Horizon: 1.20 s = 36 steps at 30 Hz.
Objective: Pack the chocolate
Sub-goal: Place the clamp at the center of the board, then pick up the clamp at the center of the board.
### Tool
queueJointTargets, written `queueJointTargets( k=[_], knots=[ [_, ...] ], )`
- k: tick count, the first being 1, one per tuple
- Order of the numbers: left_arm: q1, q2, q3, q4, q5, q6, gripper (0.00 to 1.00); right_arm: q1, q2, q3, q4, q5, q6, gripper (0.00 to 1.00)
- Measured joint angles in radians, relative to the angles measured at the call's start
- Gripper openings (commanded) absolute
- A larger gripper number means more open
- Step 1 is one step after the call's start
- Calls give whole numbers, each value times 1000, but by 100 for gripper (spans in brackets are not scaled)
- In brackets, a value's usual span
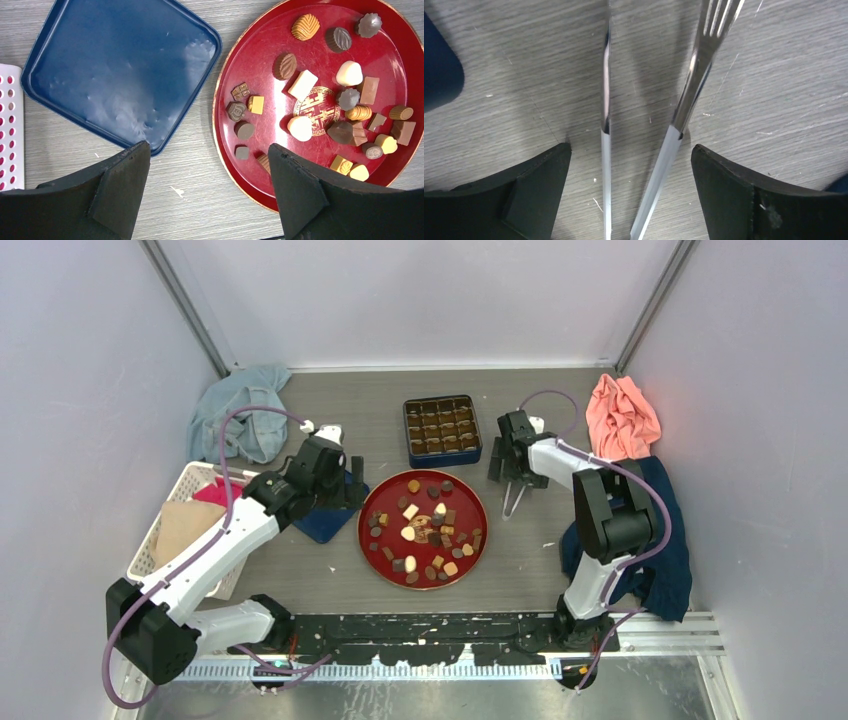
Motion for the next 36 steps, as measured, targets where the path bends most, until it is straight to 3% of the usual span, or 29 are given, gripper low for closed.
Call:
queueJointTargets(
  k=[16, 24, 32, 36],
  knots=[
    [0, 5, 0, 0, 6, 0, 88, 0, -137, -121, 103, 87, 146, 100],
    [0, 8, 0, 1, 9, 0, 88, 8, -95, -119, 101, 102, 192, 99],
    [0, 8, 0, 0, 8, 0, 88, 51, -59, -122, 133, 117, 201, 84],
    [0, 10, 0, 0, 9, 0, 88, 51, -40, -121, 171, 119, 211, 83]
  ],
)
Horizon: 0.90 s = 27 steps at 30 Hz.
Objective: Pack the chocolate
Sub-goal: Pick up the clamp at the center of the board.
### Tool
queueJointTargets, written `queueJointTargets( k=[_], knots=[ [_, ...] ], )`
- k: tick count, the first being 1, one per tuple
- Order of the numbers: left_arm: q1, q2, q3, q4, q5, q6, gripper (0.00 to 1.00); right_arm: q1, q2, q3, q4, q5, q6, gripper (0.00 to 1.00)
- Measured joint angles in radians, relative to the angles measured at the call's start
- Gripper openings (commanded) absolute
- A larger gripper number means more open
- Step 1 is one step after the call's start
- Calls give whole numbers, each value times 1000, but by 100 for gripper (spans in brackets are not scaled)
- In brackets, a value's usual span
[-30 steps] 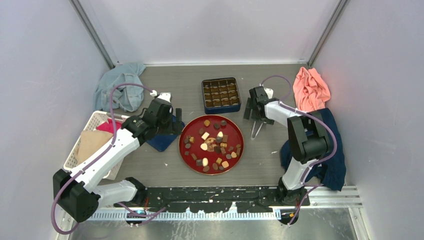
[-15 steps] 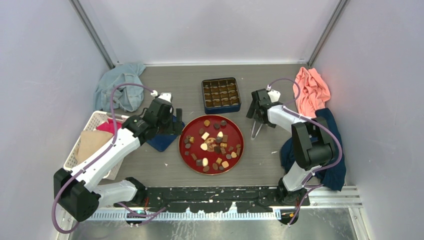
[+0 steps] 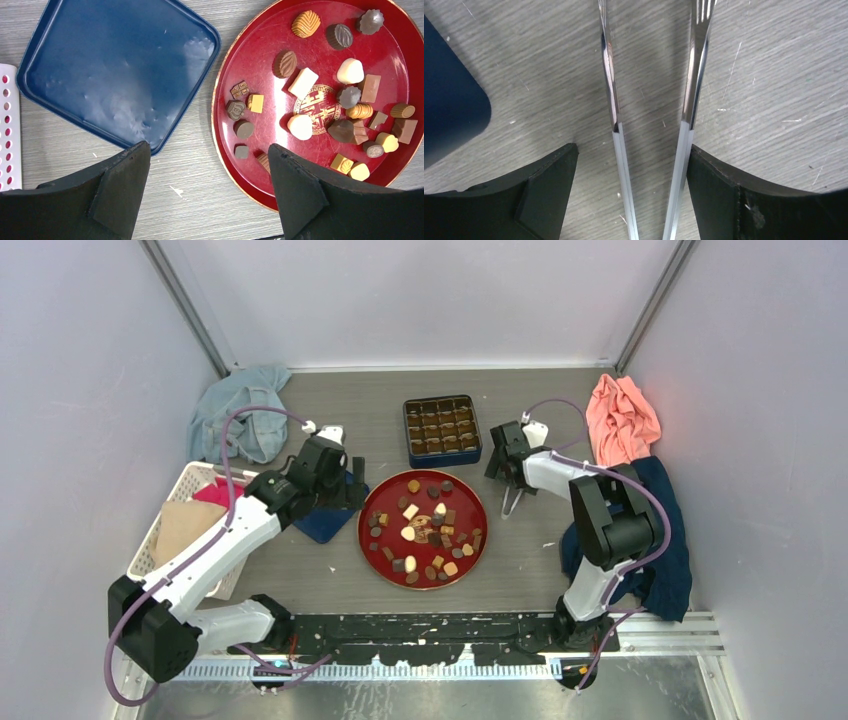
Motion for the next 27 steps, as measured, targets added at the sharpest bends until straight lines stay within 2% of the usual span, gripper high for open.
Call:
queueJointTargets(
  k=[5, 9, 13, 15, 17, 20, 27],
  knots=[
    [0, 6, 0, 0, 0, 0, 88, -15, 12, 1, 39, 6, 3, 81],
    [0, 6, 0, 0, -1, 0, 88, -39, 17, 1, 60, 6, 3, 73],
    [0, 6, 0, 0, -1, 0, 88, -48, 20, 1, 74, 3, 3, 62],
    [0, 6, 0, 0, 0, 0, 88, -50, 21, 1, 80, 1, 3, 60],
    [0, 10, 2, 0, 0, 0, 88, -52, 21, 1, 84, -4, 3, 62],
    [0, 15, 3, 1, -1, 0, 88, -52, 21, 1, 89, -13, 5, 76],
    [0, 25, 3, 1, 0, 0, 88, -51, 19, 0, 103, -32, 7, 76]
  ],
)
